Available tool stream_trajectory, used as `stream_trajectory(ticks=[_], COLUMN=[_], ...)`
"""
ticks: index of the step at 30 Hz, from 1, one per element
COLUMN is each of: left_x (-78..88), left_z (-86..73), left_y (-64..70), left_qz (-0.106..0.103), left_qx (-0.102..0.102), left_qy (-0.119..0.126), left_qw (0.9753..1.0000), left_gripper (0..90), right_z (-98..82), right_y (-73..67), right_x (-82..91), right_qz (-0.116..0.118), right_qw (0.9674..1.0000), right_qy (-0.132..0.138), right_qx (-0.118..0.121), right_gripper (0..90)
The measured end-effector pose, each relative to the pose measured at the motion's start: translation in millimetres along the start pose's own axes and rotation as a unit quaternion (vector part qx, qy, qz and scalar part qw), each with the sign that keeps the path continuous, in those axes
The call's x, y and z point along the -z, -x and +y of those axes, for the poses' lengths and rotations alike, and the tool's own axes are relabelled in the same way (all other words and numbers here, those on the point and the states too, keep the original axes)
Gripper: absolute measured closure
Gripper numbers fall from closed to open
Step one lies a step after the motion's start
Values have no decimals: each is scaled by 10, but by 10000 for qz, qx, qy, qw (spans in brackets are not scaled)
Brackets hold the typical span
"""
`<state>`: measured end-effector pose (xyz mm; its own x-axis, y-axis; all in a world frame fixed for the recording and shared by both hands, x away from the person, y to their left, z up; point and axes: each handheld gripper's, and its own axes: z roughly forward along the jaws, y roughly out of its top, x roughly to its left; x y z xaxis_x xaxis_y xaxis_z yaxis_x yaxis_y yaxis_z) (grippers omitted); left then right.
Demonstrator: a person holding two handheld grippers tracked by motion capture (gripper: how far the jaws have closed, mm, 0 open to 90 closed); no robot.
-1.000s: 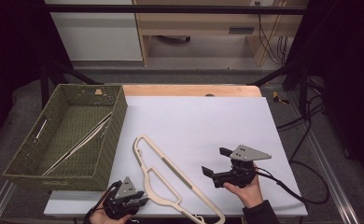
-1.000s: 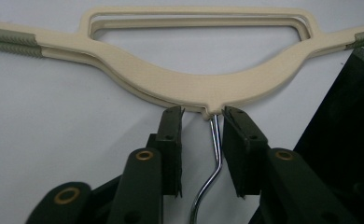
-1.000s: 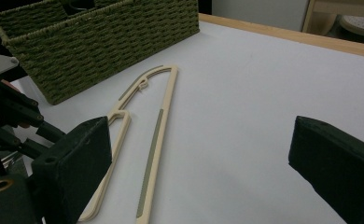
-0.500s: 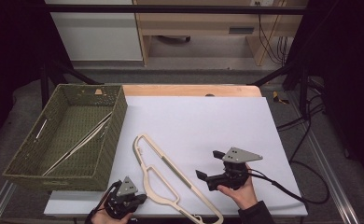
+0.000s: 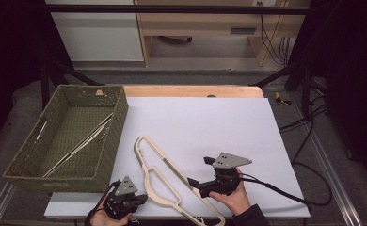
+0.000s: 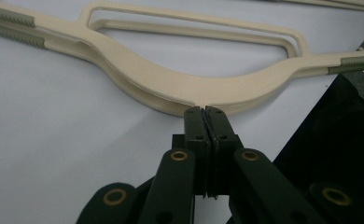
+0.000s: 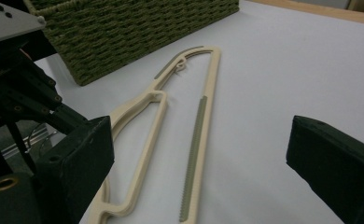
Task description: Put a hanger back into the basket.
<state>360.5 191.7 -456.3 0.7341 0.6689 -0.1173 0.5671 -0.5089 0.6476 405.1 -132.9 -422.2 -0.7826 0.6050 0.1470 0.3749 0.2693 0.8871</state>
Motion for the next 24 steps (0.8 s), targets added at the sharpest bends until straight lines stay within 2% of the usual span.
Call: stream_trajectory(ticks=[7,8,17,21,24], left_x=[130,156,214,246,281], left_z=[135,177,297,389,487], left_y=[23,35,63,78,96], left_qz=[92,123,151,185,207], left_qx=[-115,-193,-240,-341,-379], left_qy=[160,140,47,-12,-15], left_qw=[9998,9996,9996,9992,9991], left_gripper=[885,885,885,885,885], right_z=[5,12,65,81,101], right_y=[-158,-173,-320,-400,-468], right_x=[-172,-191,-359,-441,-495], right_qz=[207,211,384,452,466], right_qw=[9996,9996,9986,9978,9969], right_qy=[-156,-178,-287,-386,-482], right_qx=[69,115,211,277,415], right_gripper=[89,90,116,126,146])
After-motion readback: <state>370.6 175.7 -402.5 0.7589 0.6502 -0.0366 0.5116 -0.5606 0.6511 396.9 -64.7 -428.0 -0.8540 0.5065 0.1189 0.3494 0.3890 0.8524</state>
